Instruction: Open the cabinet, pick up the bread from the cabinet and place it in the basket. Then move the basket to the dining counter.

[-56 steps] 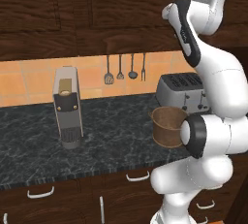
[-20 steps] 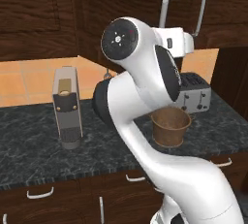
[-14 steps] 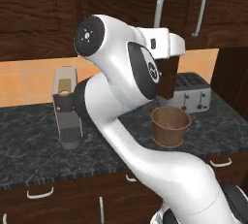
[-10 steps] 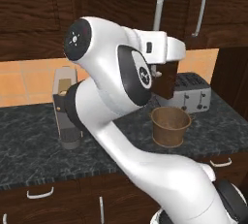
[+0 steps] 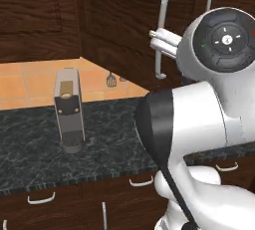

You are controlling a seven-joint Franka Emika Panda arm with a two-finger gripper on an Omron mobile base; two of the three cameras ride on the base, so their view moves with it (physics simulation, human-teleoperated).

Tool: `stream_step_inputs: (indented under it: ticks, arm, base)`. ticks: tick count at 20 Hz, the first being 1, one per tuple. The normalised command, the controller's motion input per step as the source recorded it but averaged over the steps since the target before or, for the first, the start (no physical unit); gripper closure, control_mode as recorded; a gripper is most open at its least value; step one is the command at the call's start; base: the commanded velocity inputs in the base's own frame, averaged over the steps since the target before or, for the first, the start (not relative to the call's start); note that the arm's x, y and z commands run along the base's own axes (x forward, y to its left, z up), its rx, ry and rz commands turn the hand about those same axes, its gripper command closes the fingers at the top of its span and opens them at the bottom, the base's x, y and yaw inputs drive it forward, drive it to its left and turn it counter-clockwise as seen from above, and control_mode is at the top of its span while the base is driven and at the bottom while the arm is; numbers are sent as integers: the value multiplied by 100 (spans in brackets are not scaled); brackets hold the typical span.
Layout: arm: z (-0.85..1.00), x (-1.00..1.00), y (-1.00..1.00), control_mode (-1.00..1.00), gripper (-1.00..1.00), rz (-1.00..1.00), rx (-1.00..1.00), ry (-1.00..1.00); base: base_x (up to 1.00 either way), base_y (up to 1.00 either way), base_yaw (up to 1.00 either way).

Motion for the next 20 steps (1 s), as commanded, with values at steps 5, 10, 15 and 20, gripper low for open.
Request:
stream_step_inputs:
  ticks: [5,10,15,20]
  arm:
    - [0,-46,-76,-100,-100,43,71,-9]
    - [-8,54,-44,-100,-100,27,88,34]
    - [-10,77,-3,-100,-100,23,98,38]
    - [-1,74,28,-100,-100,39,29,53]
  base:
    - [0,0,0]
    - [0,0,0]
    - [0,0,0]
    - [0,0,0]
